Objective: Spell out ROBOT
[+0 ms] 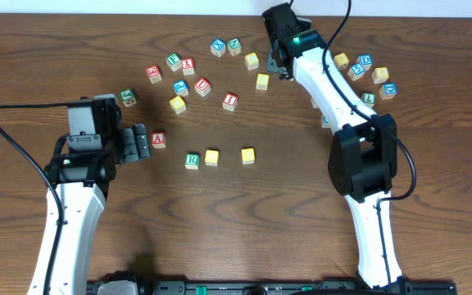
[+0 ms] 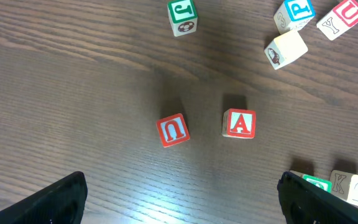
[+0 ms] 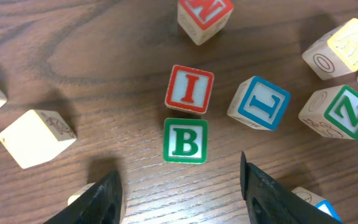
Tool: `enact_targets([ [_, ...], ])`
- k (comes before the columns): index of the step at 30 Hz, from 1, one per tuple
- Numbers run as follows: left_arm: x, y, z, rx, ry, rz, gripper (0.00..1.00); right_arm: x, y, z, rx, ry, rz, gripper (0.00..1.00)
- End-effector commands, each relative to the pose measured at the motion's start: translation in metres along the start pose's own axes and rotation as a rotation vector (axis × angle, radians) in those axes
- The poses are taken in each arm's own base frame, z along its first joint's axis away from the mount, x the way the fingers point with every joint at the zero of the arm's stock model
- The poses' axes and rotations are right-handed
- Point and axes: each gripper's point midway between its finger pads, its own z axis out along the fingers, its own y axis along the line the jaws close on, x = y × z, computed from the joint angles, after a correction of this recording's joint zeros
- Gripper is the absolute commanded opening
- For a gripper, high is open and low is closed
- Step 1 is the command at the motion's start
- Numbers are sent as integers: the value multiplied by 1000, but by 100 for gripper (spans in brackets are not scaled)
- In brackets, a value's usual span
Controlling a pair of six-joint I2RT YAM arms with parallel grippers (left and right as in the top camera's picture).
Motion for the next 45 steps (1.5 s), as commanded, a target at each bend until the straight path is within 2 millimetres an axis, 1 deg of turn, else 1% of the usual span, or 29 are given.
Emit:
enact_targets([
  [1,-12,1,-6,-1,-31,0,96,-10,-4,-9,19,-37,62,57],
  [5,-12,1,-6,-1,-31,0,96,-8,-6,-6,29,-35,75,57],
  [12,-12,1,-6,-1,-31,0,96,3,-9,4,41,-17,81,57],
  [15,-12,1,-6,-1,-31,0,96,4,-9,5,41,-17,81,56],
  [22,-12,1,-6,-1,-31,0,96,4,-8,6,40,-19,82,51],
  [25,-12,1,-6,-1,-31,0,96,7,-8,12,43,-13,80,51],
  [28,-12,1,-6,-1,-31,0,96,14,-7,23,48,1,74,51],
  [31,-12,1,-6,-1,-31,0,96,16,-6,28,51,4,71,51],
  [45,-12,1,-6,-1,-31,0,96,2,0,29,26,-50,63,52],
])
